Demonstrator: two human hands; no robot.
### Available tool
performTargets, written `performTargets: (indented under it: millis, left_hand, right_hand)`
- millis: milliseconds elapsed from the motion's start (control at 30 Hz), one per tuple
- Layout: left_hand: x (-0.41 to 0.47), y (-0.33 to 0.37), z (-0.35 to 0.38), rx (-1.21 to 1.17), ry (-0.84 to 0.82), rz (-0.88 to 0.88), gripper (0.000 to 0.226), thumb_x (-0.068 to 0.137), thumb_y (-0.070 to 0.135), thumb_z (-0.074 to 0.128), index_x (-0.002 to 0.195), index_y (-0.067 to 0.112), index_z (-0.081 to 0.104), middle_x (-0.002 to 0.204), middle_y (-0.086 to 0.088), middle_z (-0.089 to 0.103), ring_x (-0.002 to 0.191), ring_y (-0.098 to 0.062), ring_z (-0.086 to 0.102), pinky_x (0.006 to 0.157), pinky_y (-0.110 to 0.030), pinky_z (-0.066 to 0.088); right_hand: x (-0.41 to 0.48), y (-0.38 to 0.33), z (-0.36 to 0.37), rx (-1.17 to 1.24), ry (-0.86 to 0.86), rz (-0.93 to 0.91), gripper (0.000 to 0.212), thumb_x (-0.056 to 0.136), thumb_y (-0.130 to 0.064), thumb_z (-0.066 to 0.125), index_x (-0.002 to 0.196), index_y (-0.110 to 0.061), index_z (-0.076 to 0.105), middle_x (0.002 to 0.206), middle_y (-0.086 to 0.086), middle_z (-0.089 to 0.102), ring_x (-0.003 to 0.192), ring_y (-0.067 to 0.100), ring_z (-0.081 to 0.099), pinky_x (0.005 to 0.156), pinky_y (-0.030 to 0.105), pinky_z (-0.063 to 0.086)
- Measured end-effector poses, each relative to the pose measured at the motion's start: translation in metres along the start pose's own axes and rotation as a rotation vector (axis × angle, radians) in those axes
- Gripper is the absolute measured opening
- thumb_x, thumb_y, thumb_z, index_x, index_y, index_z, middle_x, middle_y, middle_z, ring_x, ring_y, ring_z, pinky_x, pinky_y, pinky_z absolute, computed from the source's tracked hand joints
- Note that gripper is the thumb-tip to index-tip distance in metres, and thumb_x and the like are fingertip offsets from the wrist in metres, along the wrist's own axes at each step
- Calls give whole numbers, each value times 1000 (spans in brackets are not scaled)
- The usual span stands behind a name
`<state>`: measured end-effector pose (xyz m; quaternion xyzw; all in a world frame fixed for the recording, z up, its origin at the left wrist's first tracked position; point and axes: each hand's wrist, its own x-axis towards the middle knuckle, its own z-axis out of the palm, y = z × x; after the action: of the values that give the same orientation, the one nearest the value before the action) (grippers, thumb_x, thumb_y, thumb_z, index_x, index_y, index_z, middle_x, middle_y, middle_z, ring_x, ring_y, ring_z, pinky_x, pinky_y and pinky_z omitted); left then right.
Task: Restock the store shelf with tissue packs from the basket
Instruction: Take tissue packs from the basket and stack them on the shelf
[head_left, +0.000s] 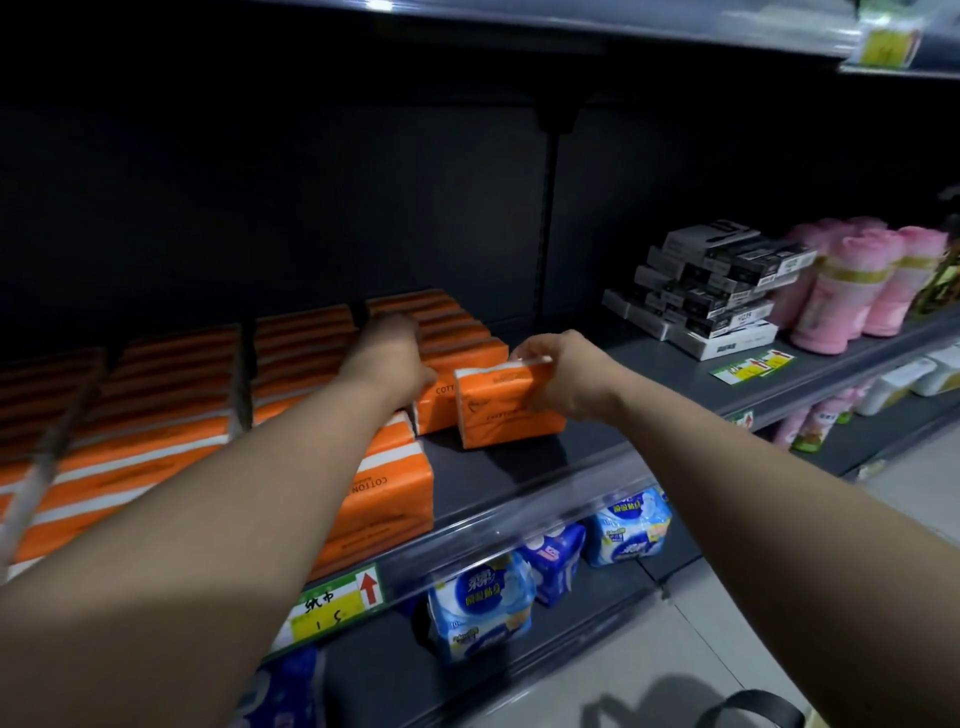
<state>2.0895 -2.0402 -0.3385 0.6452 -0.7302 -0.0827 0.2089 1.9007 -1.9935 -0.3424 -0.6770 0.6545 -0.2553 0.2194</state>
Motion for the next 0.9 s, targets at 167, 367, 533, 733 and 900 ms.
performTargets:
  millis: [167,367,533,733,900]
  left_hand:
    - [-3,-7,-15,-134,4,-23,33,90,37,61,115,17,61,117,-7,62,103,-24,59,84,-32,46]
    - [-16,-13,-23,-247,158,-71,18,92,27,54,104,23,66,108,-4,66,98,-24,62,82,-30,49]
    - [-37,-8,-21,-237,201,-33,17,88,31,55,98,28,67,104,-2,69,99,-27,63,90,-40,50]
    - [-71,7,-23,-146,210,71,24,87,33,57,109,26,65,111,1,67,109,-25,59,95,-41,45]
    - [-111,29,-18,-105,196,165,31,86,32,57,115,24,63,115,-5,64,108,-29,58,93,-39,45]
  right_hand:
    - [4,-7,10,15,11,-14,31,75,-6,65,89,-32,56,115,11,51,83,25,59,49,19,38]
    - [7,-15,29,32,106,-35,43,84,-10,57,125,-16,45,113,4,36,83,18,45,77,28,40]
    - [1,-14,36,40,186,-49,48,85,-9,54,129,-21,40,109,0,35,83,18,47,81,31,42]
    - [-31,-7,24,-56,184,-42,63,84,-12,60,141,-20,34,135,9,41,118,31,50,99,41,43]
    - [-82,0,6,-148,197,-73,67,84,-19,64,144,-15,34,145,9,40,131,27,41,105,35,37]
